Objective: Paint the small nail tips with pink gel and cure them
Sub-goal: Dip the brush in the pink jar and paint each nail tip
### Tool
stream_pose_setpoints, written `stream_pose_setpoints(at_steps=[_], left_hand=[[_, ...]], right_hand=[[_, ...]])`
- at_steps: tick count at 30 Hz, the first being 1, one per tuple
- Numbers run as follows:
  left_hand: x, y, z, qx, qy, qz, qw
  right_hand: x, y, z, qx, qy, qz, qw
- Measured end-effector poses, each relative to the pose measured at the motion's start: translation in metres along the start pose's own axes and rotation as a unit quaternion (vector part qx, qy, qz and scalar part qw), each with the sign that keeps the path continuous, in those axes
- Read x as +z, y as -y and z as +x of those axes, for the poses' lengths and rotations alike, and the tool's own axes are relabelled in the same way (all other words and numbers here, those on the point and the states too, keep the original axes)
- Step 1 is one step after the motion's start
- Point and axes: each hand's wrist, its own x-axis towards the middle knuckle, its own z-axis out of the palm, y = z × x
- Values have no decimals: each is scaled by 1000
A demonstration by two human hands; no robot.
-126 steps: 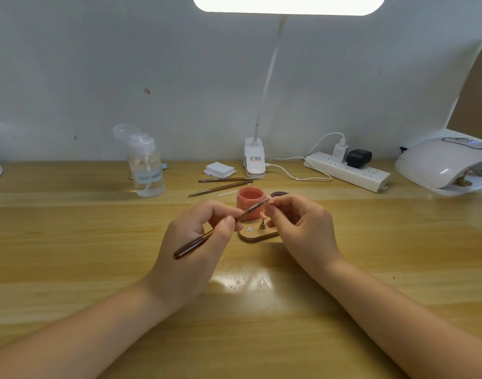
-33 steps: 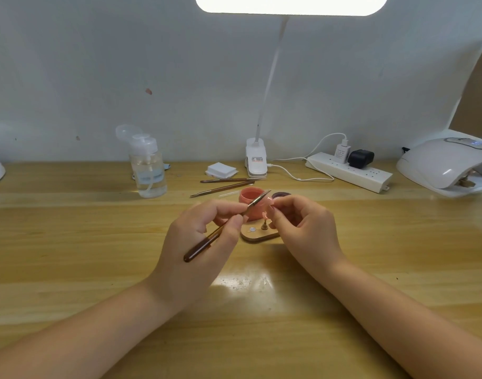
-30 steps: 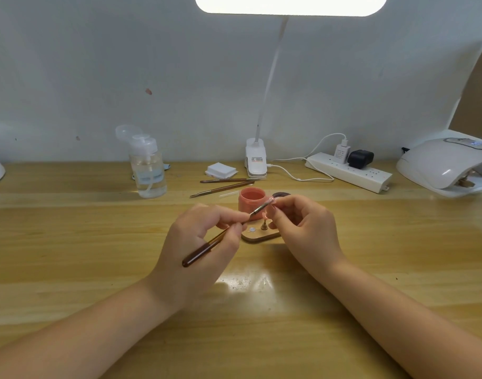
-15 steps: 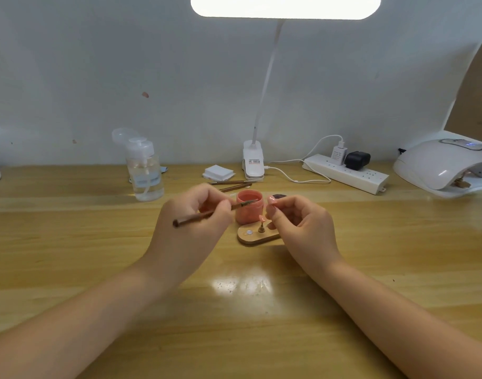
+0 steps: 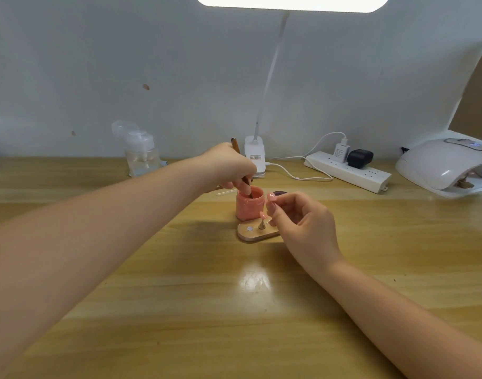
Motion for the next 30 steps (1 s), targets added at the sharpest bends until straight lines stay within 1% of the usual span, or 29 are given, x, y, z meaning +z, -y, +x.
stream_pose_setpoints(at_steps=[3,5,7,11,13,16,18,20,21,23,25,26,27,30], left_hand=[[0,2,0,-16,5,-26,1000],[-6,4,0,-23,-22,-84,996],[-16,10,-1,-47,-39,-157,986],[-30,34,-1,-120,-17,-217,969],[-34,46,-1,-144,-1,-249,958],[-40,61,-6,-152,13,-290,945],[-43,67,-11,-143,-6,-300,943],[-42,69,-21,-108,-46,-308,944],[-39,69,-27,-75,-70,-312,944],[-28,69,-42,31,-120,-297,947],[-11,71,-62,167,-160,-232,945],[-4,72,-73,223,-166,-211,937],[3,72,-83,260,-162,-202,930],[18,76,-99,314,-158,-171,920]], right_hand=[[0,-1,0,-4,0,-4,1000],[0,-2,0,-5,-1,-6,1000],[1,-2,0,-6,-1,-9,1000],[1,-2,0,-9,3,-18,1000],[0,-2,0,-10,5,-20,1000],[0,0,-1,-15,7,-26,1000],[0,0,-1,-13,7,-28,999],[0,0,-1,-12,9,-31,999],[0,-1,-1,-12,9,-34,999],[-1,-1,-1,-8,7,-36,999],[-1,-1,-1,-6,4,-33,999],[-1,-1,-1,-6,3,-32,999],[0,0,-1,-5,2,-32,999],[0,-1,-1,-5,1,-34,999]])
